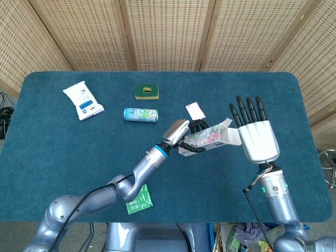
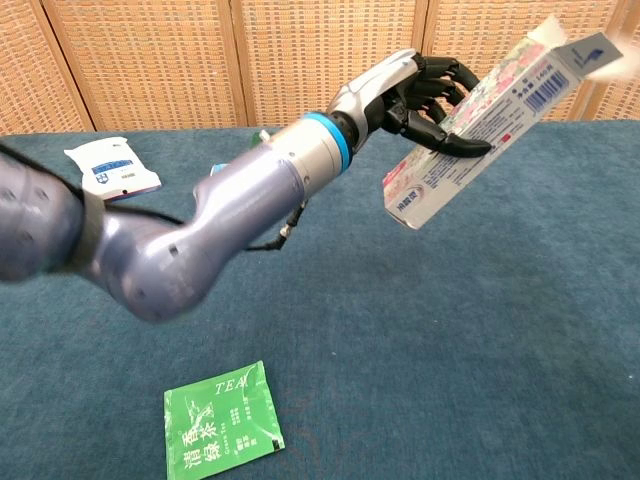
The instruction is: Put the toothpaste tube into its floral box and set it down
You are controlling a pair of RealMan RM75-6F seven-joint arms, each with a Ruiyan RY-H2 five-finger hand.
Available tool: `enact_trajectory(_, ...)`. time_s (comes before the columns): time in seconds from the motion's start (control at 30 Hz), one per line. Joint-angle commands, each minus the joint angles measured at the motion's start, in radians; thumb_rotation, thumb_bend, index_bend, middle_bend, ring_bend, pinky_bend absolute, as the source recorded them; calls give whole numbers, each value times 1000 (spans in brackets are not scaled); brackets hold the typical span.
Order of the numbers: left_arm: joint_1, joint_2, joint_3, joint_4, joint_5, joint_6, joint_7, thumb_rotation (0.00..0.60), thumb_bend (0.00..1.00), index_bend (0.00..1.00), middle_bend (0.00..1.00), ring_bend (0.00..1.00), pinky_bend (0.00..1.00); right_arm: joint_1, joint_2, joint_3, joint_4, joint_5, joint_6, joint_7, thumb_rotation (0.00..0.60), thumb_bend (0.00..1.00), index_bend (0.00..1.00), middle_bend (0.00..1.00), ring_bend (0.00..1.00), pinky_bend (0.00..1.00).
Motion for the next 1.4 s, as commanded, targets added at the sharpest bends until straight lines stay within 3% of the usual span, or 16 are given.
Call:
enact_trajectory(0.03, -9, -143, -40, 179, 23, 124, -157, 600, 223, 549, 504, 486, 511, -39, 37, 17, 40, -33, 40, 25, 600, 0, 0, 0, 0, 0)
enact_trajectory(0.27, -13, -142, 11, 277, 59, 166, -197, 600, 223, 549, 504, 486, 511, -93, 97, 32, 173, 0, -43, 244, 600, 0, 0, 0, 0, 0)
enact_trajectory(0.53, 51, -22, 148, 281, 174, 226, -121, 600, 222, 549, 504, 486, 511, -135, 79, 17, 303, -20, -118, 411, 600, 0, 0, 0, 0, 0)
enact_trajectory(0.73, 112, 94, 223, 220, 219, 228, -57, 600, 222, 549, 504, 486, 511, -156, 63, 15, 341, -31, -137, 469, 600, 0, 0, 0, 0, 0)
enact_trajectory(0.9, 168, 220, 273, 100, 234, 204, 0, 600, 223, 549, 504, 486, 511, -172, 49, 13, 374, -37, -165, 520, 600, 0, 0, 0, 0, 0)
enact_trajectory(1.1, 219, 370, 345, -36, 239, 97, 78, 600, 222, 549, 504, 486, 511, -187, 38, 9, 394, -43, -204, 572, 600, 0, 0, 0, 0, 0)
enact_trajectory(1.4, 259, 477, 382, -135, 202, -25, 167, 600, 222, 549, 504, 486, 511, -202, 30, 11, 404, -54, -219, 589, 600, 0, 0, 0, 0, 0)
